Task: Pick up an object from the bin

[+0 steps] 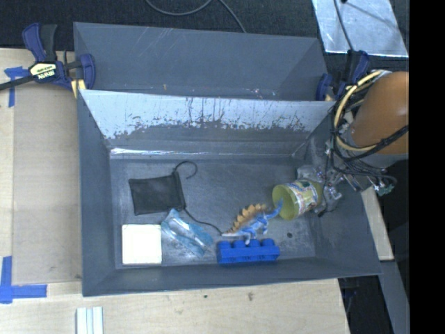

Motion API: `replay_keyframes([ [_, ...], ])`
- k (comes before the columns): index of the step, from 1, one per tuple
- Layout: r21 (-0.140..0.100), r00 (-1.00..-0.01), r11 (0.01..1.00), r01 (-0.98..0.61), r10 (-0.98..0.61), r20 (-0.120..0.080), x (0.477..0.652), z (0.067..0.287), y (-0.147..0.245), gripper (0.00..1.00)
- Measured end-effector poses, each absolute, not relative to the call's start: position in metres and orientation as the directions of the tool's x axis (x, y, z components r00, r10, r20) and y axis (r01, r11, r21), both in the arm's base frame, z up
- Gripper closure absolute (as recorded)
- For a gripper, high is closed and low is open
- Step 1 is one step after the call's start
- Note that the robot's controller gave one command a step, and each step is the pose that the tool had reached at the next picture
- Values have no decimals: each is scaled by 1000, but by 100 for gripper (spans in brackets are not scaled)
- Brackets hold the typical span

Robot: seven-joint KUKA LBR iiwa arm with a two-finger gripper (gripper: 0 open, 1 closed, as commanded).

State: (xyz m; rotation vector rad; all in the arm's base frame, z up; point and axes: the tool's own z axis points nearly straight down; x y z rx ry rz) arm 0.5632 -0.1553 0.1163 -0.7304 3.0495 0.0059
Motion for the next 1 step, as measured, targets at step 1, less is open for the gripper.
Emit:
replay_keyframes([
  [1, 0, -892, 892, -452, -452, -9, 564, 133, -156, 100],
])
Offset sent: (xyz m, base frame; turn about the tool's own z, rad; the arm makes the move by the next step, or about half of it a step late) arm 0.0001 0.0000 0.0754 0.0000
